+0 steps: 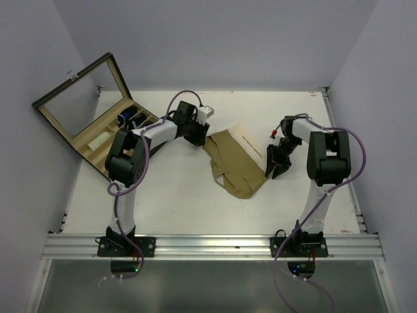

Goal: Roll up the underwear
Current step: Flatten the underwear

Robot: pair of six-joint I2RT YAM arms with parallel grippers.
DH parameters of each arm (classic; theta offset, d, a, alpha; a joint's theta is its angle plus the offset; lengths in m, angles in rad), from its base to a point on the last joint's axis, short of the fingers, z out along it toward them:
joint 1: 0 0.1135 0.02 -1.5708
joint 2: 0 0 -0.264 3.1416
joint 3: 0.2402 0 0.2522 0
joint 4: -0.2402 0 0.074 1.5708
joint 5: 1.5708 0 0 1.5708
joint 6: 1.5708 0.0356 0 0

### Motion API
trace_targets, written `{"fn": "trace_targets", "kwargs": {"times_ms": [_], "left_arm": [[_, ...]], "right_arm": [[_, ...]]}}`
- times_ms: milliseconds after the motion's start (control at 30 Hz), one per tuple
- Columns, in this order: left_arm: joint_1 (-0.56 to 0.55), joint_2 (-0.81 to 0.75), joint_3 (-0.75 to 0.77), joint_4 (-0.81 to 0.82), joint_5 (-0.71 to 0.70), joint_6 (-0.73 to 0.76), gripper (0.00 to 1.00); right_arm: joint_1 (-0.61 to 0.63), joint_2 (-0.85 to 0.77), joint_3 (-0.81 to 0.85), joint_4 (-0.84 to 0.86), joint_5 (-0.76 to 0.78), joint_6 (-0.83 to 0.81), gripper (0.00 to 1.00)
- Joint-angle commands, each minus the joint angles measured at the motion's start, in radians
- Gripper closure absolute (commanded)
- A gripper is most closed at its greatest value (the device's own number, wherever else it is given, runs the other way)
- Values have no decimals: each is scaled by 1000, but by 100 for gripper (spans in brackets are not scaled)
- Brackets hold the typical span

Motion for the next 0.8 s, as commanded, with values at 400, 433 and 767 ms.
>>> {"fn": "trace_targets", "kwargs": {"times_ms": [400, 433, 767], "left_arm": [[-9, -62, -17, 40, -3, -8, 52], [-9, -62, -18, 40, -3, -8, 52], [-8, -51, -6, -11, 84, 1, 59]], "right_arm": [[-5, 10, 34, 13, -22, 59, 55], [-5, 16, 35, 13, -19, 54, 57], [-5, 16, 43, -1, -13, 13, 100]]}}
